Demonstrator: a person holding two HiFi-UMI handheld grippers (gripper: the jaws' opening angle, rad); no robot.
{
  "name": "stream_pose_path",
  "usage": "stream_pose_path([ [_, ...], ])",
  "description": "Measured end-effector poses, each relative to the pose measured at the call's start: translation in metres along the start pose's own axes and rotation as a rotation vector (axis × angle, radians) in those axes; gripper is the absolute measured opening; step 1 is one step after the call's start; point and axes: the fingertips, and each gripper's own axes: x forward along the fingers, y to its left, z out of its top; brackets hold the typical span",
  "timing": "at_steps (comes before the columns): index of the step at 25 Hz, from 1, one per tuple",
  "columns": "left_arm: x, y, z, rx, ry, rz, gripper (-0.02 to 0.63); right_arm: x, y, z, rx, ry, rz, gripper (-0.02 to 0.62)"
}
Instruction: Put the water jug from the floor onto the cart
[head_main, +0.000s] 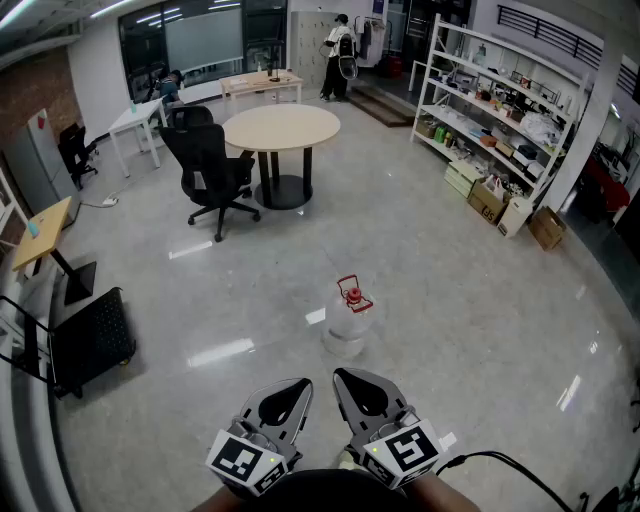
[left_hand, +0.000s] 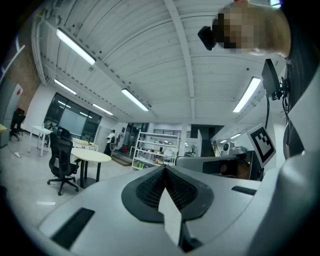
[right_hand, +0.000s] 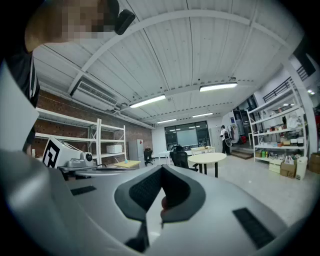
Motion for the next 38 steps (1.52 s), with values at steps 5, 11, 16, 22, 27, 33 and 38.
stream_pose_path([
  [5,0.004,-0.003,-0.002,0.012,-0.004,0.007,0.003,-0.005,-0.006,-0.007,0.007,-0.004,0.003,-0.002],
  [11,0.008,-0.005,-0.002,0.017,-0.004,0.010,0.003,-0.007,-0.011,-0.007,0.006,-0.014,0.010,-0.002],
  [16,0.011,-0.008,-0.004,0.018,0.003,0.012,0.003,-0.010,-0.015,-0.004,0.014,-0.015,-0.003,-0.002],
  [22,0.023,-0.013,-0.016,0.013,0.031,0.010,0.003,-0.017,-0.021,-0.009,0.031,-0.039,0.036,-0.002],
  [27,0.055,-0.023,-0.031,0.000,0.049,0.013,0.003,-0.030,-0.050,-0.005,-0.004,-0.101,0.035,-0.001],
  [33,0.113,-0.048,-0.045,-0.004,0.037,0.021,0.003,-0.056,-0.114,-0.009,-0.013,-0.102,0.004,0.000],
  [38,0.161,-0.052,-0.053,-0.004,0.051,0.026,0.003,-0.060,-0.167,-0.013,0.015,-0.072,-0.041,-0.002],
])
